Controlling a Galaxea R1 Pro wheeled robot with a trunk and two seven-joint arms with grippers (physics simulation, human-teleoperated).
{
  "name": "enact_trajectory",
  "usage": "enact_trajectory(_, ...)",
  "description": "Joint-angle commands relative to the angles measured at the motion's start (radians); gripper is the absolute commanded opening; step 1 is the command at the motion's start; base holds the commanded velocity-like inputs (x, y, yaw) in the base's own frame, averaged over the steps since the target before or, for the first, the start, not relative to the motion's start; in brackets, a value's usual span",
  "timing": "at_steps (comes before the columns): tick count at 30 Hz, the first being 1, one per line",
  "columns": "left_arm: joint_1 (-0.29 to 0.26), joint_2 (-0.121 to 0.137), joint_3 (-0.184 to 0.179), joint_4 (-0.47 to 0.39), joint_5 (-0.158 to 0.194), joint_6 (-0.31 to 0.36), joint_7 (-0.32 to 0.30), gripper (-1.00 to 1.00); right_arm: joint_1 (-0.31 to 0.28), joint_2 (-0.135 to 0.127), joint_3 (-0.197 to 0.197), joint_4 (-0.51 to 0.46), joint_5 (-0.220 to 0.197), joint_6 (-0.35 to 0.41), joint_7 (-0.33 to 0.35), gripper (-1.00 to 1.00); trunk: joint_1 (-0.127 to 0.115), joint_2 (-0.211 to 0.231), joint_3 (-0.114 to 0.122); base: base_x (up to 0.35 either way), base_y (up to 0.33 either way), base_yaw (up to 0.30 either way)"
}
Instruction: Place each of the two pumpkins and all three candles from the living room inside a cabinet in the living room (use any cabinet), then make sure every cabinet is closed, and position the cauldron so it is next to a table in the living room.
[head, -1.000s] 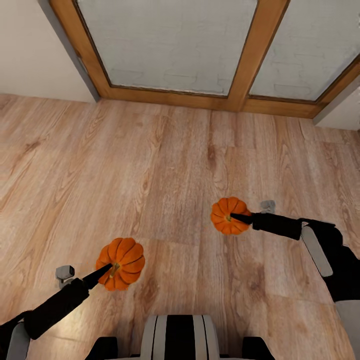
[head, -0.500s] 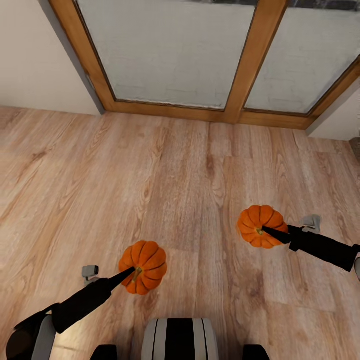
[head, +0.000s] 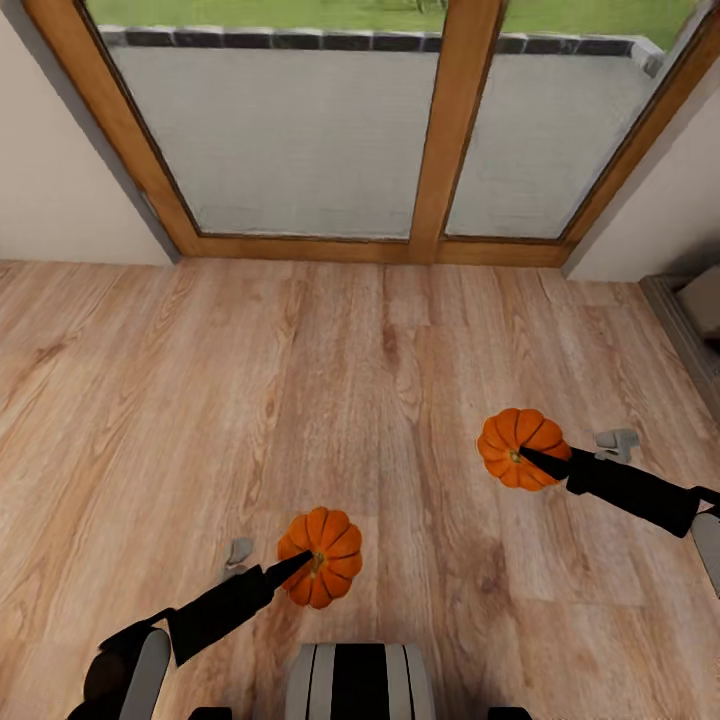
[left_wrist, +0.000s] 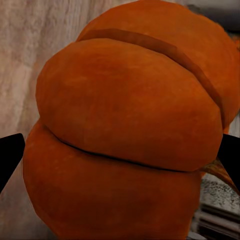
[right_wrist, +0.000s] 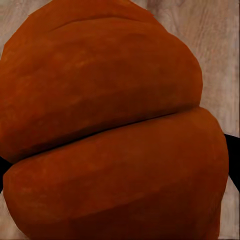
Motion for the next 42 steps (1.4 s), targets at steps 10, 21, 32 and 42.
enact_trajectory(10,-0.015,-0.012,-0.005,0.05,0.004,-0.017,0.0,-1.0,0.026,-0.008,-0.012,0.0,-0.003,-0.024,-0.005,-1.0,-0.005,0.002,0.038,0.0,0.0,-0.279)
enact_trajectory(21,-0.026,-0.014,-0.006,0.073,0.003,-0.017,0.001,-1.0,0.029,-0.006,-0.012,0.0,-0.003,-0.034,-0.007,-1.0,-0.01,0.005,0.081,0.0,0.0,-0.279)
enact_trajectory(32,-0.029,-0.015,-0.006,0.076,0.002,-0.017,0.001,-1.0,0.029,-0.007,-0.013,0.0,-0.003,-0.033,-0.006,-1.0,-0.015,0.007,0.123,0.0,0.0,-0.279)
enact_trajectory(42,-0.03,-0.015,-0.006,0.077,-0.001,-0.017,0.001,-1.0,0.029,-0.007,-0.014,0.0,-0.003,-0.034,-0.006,-1.0,-0.019,0.01,0.162,0.0,0.0,-0.279)
